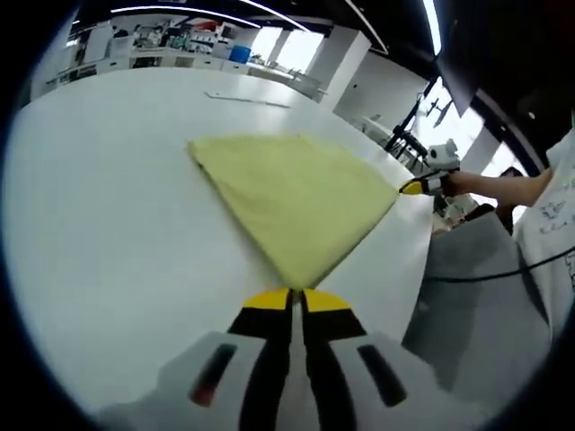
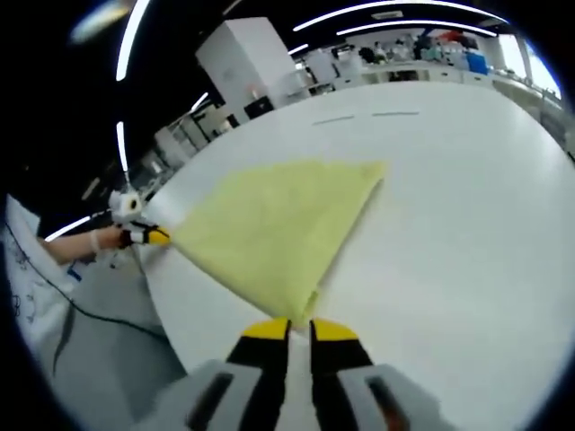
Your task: Fold the garment on the visible template until the final outline fits inside the template.
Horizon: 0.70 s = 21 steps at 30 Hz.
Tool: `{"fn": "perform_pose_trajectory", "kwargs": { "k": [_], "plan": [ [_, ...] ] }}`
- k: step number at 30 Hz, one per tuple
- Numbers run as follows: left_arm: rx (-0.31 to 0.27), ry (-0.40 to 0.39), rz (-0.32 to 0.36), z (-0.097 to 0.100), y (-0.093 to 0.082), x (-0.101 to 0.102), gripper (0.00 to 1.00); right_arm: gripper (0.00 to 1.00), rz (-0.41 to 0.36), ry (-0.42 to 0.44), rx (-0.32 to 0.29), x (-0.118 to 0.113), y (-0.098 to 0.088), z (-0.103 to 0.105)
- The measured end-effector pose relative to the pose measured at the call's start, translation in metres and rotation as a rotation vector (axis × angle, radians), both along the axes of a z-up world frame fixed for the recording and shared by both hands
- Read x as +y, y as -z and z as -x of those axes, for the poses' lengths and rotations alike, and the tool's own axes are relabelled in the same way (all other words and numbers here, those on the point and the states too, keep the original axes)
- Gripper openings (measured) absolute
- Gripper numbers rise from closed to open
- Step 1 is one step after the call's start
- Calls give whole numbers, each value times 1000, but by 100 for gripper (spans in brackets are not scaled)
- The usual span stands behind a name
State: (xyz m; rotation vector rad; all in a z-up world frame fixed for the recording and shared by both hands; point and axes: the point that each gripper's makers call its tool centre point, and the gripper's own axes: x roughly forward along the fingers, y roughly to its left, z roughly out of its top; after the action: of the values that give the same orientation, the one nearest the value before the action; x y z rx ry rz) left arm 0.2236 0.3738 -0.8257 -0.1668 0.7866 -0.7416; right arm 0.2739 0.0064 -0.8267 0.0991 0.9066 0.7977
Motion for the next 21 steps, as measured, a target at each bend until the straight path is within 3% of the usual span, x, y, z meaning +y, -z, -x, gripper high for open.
{"fn": "perform_pose_trajectory", "kwargs": {
  "k": [3,5,10,15,19,21],
  "plan": [
    [-29,-14,10,-4,-4,5,15,21,15,-4,-27,-3,-1,-2],
    [-59,-17,0,-5,-10,4,25,36,28,-5,-40,-4,-3,0],
    [-122,-17,-31,-9,-21,4,58,64,61,-10,-80,-1,-8,5],
    [-130,-16,-46,-10,-24,5,78,78,82,-5,-124,-2,-11,-1],
    [-143,-28,-48,-13,-26,5,96,99,73,14,-167,0,-17,-6],
    [-158,-30,-46,-15,-28,6,99,100,73,10,-172,2,-20,-4]
  ]
}}
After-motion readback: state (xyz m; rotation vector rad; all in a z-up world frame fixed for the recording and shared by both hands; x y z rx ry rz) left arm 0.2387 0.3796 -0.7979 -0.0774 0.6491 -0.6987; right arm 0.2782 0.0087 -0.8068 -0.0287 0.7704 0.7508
